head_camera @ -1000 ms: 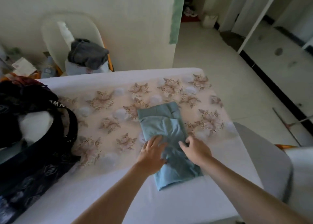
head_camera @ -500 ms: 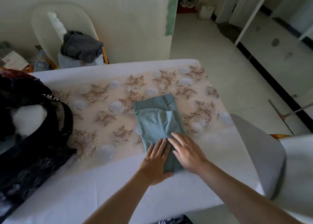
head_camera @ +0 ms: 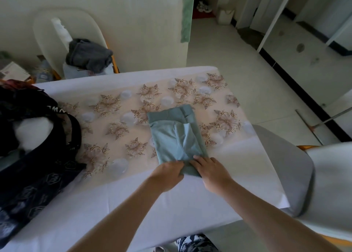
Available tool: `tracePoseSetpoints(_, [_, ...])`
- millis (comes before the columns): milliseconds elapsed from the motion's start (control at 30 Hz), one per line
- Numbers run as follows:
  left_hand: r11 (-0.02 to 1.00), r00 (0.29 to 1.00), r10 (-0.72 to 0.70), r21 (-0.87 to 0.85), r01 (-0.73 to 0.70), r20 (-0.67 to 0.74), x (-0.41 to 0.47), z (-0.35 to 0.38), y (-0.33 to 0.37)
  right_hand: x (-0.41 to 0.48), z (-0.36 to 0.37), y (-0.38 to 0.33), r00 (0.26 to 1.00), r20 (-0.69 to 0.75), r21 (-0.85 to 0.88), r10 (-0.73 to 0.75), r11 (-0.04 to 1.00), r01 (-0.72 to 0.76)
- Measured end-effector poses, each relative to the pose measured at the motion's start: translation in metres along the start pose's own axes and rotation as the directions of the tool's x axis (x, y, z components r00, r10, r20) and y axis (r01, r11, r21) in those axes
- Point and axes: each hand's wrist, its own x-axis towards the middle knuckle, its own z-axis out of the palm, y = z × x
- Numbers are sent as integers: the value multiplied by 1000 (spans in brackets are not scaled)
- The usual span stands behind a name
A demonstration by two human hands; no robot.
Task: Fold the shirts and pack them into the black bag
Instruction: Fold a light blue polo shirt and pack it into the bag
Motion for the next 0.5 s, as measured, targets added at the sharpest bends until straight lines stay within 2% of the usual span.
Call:
tracePoseSetpoints(100, [969,963,-81,-204,136,259,-3,-37,-6,11,-39,0,981,183,130,61,988,-85])
tracePoseSetpoints(167, [953,934,-102,-235,190,343,-3,-54,-12,21,-59,4,963,260,302,68,942,-148])
tracePoseSetpoints(233, [939,924,-168,-229,256,344,3,-63,-22,31,-72,9,963,245,427,109,880,-208])
tracePoseSetpoints(267, [930,942,-214,-242,278,258,6,-66,-25,37,-78,11,957,235,450,172,853,-263])
tracePoseSetpoints(300, [934,959,-264,-222,281,106,7,-68,-26,43,-81,13,941,234,454,243,829,-327])
tracePoseSetpoints(333, [953,950,-282,-155,261,-133,9,-66,-26,49,-82,14,921,237,449,310,806,-386])
tracePoseSetpoints(367, [976,895,-217,-82,201,-389,9,-62,-21,56,-81,16,900,237,436,366,787,-436])
tracePoseSetpoints(400, [994,817,-94,-11,106,-568,9,-56,-13,62,-79,17,882,231,424,411,774,-471])
tracePoseSetpoints(433, [999,755,33,42,-7,-655,8,-47,-2,68,-76,18,871,203,414,448,767,-491])
tracePoseSetpoints(467, [991,752,135,102,-91,-645,8,-36,5,73,-72,18,865,152,404,478,769,-496])
tracePoseSetpoints(500, [976,795,207,173,-130,-571,10,-19,7,76,-68,19,859,100,392,501,774,-497])
